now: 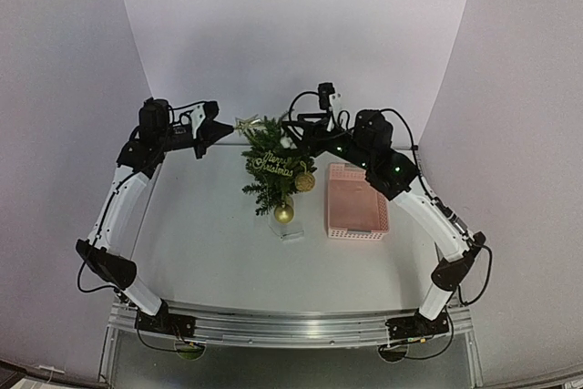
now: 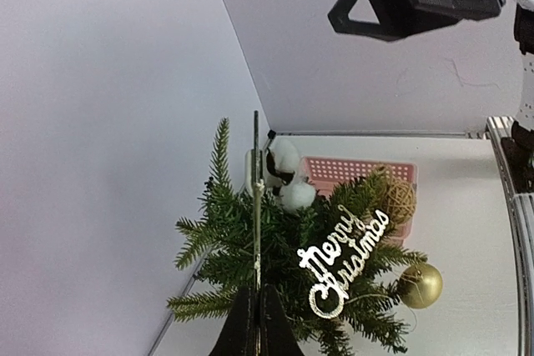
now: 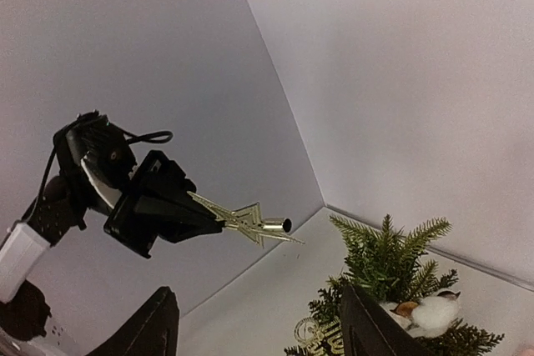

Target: Decorate the small christmas tree

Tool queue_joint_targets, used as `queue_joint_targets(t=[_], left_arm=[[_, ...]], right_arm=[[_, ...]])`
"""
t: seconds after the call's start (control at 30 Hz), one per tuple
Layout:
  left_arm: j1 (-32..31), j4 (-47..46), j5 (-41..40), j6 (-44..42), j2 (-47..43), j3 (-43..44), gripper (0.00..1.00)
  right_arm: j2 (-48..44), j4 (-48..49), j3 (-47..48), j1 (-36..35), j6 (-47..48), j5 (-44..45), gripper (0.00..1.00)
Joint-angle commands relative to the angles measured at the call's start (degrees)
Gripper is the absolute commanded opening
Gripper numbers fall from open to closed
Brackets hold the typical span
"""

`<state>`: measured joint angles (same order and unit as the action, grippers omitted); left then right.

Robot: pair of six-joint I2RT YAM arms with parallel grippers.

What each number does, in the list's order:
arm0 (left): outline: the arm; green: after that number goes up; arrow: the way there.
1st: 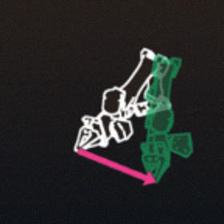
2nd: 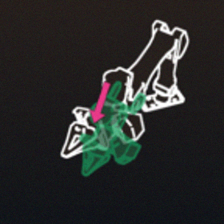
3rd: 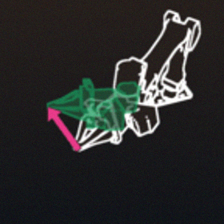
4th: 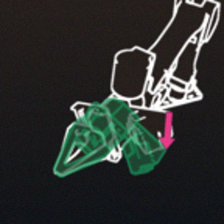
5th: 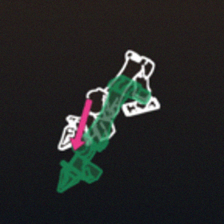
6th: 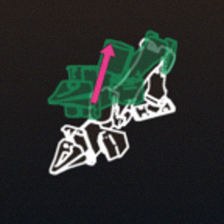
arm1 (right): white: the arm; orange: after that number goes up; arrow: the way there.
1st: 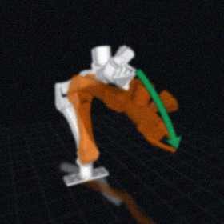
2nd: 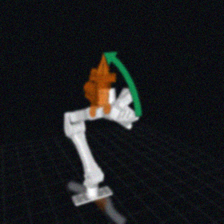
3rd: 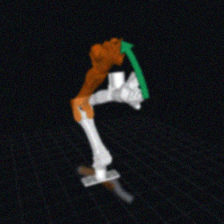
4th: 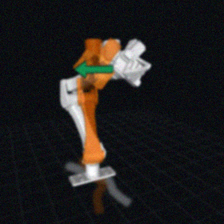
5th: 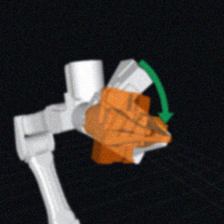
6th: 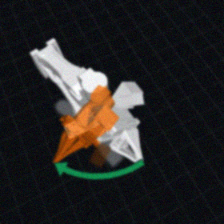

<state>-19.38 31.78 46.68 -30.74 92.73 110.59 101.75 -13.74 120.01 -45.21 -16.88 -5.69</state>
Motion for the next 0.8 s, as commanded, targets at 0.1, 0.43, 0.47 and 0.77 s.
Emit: queue_joint_targets(t=[0.1,0.43,0.47,0.77], left_arm=[[-0.86,39.00,-4.12,-30.34,0.98,13.86,0.00],[-4.20,63.59,-17.11,-43.86,7.29,28.91,0.00],[-4.62,64.57,-17.95,-44.37,7.56,29.30,0.00],[-6.43,66.13,-26.40,-51.38,7.16,27.89,0.00]], right_arm=[[3.38,-23.63,10.51,-1.33,17.67,-9.53,0.62],[13.15,-27.68,18.24,-9.34,33.62,-6.03,0.67],[14.44,-27.59,19.65,-9.97,34.61,-4.93,0.66],[18.51,-25.81,25.52,-11.89,36.59,3.62,0.58]])
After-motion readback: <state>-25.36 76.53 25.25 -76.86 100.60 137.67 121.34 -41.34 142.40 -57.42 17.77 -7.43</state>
